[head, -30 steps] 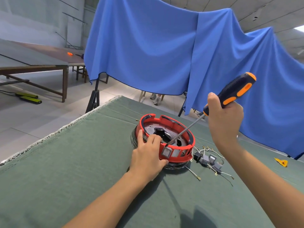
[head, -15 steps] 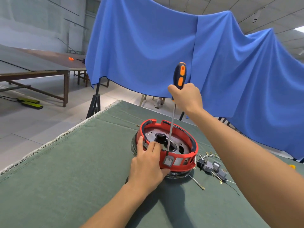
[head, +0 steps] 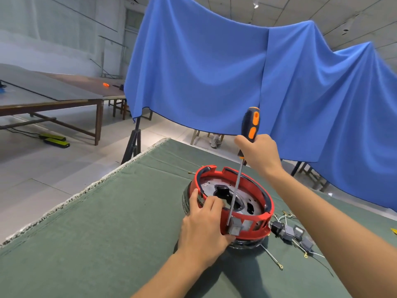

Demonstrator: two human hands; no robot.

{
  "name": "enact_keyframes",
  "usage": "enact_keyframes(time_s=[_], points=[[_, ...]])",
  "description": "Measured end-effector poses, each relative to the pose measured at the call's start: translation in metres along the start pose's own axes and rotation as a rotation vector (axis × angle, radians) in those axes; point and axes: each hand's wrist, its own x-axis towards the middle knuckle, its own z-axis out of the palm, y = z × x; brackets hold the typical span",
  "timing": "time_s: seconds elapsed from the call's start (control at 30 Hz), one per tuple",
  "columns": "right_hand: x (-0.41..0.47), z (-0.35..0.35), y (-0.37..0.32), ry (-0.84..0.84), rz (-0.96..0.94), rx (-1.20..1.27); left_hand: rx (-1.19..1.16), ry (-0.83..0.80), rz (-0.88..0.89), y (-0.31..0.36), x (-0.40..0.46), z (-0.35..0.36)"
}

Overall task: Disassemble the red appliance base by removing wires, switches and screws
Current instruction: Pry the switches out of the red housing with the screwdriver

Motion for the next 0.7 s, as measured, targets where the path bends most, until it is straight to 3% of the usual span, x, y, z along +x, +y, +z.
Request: enact_keyframes(time_s=[0.27,0.43,0.6,0.7], points=[[-0.021,-0.038,-0.007,0.225,-0.055,0.090,0.004,0.018,0.022,0.000,-0.004,0.002],[-0.051,-0.066,0.009,0.430,-0.019,0.232,0.147,0.004,0.079,0.001,-0.007,0.005],[-0.086,-0.084,0.042,0.665,0.147,0.491,0.264,0.022,0.097,0.010,-0.013,0.001],[-0.098,-0.090,0.059,0.816,0.311,0.659,0.322,0.180,0.270,0.019,-0.015,-0.003]])
